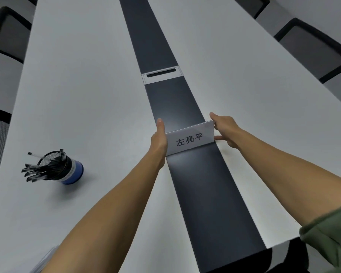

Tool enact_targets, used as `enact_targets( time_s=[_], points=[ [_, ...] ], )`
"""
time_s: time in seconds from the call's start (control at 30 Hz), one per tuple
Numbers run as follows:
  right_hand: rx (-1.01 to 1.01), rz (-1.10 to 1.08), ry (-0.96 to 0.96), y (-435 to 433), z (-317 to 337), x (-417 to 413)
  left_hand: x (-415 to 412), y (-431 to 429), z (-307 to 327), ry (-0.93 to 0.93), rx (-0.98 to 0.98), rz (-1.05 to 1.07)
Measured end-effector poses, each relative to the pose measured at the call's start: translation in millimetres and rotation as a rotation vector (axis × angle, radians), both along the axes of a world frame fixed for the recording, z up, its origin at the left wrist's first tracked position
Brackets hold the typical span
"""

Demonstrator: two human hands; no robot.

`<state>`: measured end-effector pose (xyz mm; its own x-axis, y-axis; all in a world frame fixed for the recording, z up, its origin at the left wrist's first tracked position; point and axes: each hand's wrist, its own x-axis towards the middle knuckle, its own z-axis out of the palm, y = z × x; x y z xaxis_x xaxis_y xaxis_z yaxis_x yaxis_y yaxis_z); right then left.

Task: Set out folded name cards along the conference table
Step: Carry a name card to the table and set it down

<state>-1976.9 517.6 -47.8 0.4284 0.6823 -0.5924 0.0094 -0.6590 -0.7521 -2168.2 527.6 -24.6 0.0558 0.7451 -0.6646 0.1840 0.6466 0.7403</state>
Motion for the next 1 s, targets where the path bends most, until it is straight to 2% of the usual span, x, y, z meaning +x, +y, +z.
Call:
enact_targets(
  time_s=[0.47, 0.6, 0.77, 0.87, 1.0],
  points=[
    [-0.004, 0.070, -0.063, 4, -1, 5, -5, 4, -2, -0.031, -0.007, -0.007],
    [0.005, 0.121, -0.235, -6, 0, 6, -20, 3, -2, 0.058, 0.050, -0.034],
    [0.033, 0.248, -0.599, -35, 25, -4, -61, -24, 9, 0.217, 0.109, -0.174],
    [0.068, 0.338, -0.664, -56, 43, -26, -93, -53, 21, 0.278, 0.142, -0.222],
    [0.158, 0.514, -0.684, -89, 69, -81, -148, -110, 46, 0.340, 0.184, -0.182]
  ],
)
